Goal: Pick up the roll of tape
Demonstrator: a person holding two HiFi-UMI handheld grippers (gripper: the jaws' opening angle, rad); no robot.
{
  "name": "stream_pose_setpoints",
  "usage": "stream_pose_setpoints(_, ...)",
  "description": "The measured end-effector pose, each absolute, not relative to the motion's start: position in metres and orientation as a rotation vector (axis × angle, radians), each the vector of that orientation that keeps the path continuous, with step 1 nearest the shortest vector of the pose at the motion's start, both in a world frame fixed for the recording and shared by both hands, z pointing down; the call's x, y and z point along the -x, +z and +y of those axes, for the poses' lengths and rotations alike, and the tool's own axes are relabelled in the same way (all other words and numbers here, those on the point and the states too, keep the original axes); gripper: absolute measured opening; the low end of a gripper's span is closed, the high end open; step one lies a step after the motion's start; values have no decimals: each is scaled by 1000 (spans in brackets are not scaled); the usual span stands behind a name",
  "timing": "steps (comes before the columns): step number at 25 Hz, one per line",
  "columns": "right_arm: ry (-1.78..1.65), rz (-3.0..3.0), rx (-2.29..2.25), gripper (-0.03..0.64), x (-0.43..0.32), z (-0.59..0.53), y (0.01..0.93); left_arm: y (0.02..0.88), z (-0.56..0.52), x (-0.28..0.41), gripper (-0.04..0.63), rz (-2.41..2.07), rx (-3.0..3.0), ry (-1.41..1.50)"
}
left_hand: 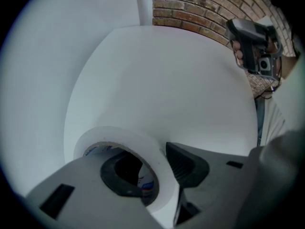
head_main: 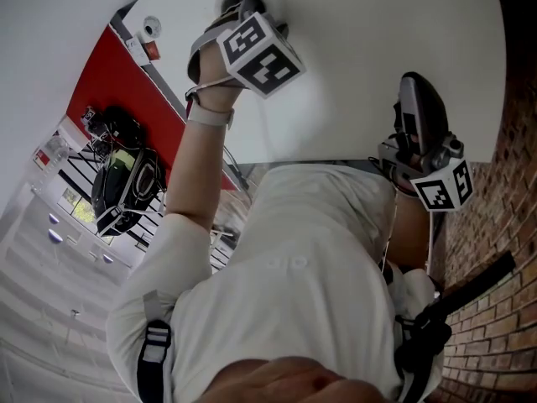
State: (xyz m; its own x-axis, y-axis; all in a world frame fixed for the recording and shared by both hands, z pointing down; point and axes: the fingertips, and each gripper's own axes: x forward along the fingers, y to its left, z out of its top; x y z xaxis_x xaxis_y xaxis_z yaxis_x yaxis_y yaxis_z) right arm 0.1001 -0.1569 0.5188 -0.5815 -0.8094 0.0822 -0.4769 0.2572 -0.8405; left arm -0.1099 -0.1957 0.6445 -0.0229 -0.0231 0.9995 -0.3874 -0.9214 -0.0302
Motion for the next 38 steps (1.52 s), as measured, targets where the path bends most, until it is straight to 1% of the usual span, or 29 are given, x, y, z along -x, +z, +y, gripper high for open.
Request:
stream_pose_setpoints(2,-1247,2170,1177,23,-100,-157,518,645,-195,109,152,-411,-2008,2042)
stream_pose_setpoints(10,-1236,2190,1175,23,-98,-158,512,643,-194,109,146,-419,-2045,2033)
stream_pose_setpoints(17,-1225,2209,1169,23,-95,-158,505,616,-195,104,120,-523,-2133,1831)
stream_pose_setpoints(29,-1176,2239,1148,23,-85,-143,472,556,-172,91,118,-595,-2227,1641)
stream_pose_setpoints(38,-1091,2292,1124,23,-76,-128,431,501,-149,82,118,-652,-2300,1434)
